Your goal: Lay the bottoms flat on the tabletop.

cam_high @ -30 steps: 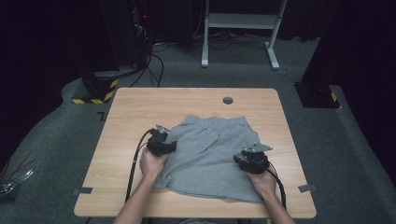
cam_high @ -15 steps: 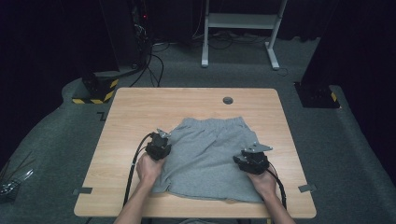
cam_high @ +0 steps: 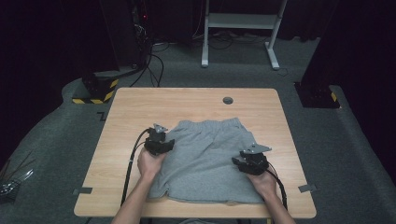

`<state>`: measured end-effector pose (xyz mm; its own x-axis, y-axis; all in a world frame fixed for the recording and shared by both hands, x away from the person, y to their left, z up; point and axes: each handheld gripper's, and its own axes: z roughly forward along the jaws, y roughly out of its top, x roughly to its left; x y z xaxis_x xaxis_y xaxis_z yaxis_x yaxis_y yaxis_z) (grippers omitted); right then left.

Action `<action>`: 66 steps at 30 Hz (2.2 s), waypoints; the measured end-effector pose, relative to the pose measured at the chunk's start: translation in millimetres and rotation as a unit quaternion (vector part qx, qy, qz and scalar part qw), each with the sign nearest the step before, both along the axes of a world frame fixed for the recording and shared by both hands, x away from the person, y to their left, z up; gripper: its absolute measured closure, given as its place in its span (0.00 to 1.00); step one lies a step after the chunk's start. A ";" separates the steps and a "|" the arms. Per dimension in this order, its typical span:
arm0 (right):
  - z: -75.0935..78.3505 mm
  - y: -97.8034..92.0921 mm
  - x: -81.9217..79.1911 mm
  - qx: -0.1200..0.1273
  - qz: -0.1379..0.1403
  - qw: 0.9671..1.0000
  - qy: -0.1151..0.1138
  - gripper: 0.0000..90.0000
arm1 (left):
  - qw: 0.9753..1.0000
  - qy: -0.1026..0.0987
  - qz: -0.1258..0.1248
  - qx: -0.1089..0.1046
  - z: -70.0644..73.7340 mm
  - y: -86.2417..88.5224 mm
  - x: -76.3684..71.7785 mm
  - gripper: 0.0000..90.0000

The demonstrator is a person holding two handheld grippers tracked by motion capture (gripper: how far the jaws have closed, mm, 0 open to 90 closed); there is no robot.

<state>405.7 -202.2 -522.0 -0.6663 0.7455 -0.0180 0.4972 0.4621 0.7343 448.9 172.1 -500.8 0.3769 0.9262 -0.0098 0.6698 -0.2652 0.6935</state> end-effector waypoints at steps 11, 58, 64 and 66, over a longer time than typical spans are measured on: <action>0.0 0.0 -0.1 0.000 0.000 1.000 0.000 0.58 | 1.000 0.006 0.009 0.019 6.1 7.8 -2.2 0.96; 18.1 -13.0 7.0 0.034 -0.054 0.998 -0.003 0.66 | 0.999 -0.039 -0.018 0.004 -12.3 11.7 -73.9 0.47; 19.8 -11.5 27.1 0.012 -0.092 0.996 0.005 0.52 | 0.999 -0.050 -0.015 -0.004 -22.5 11.4 -81.0 0.44; 16.1 -10.2 32.8 0.006 -0.097 0.995 0.013 0.49 | 0.998 -0.057 -0.016 0.002 -24.4 10.1 -82.0 0.44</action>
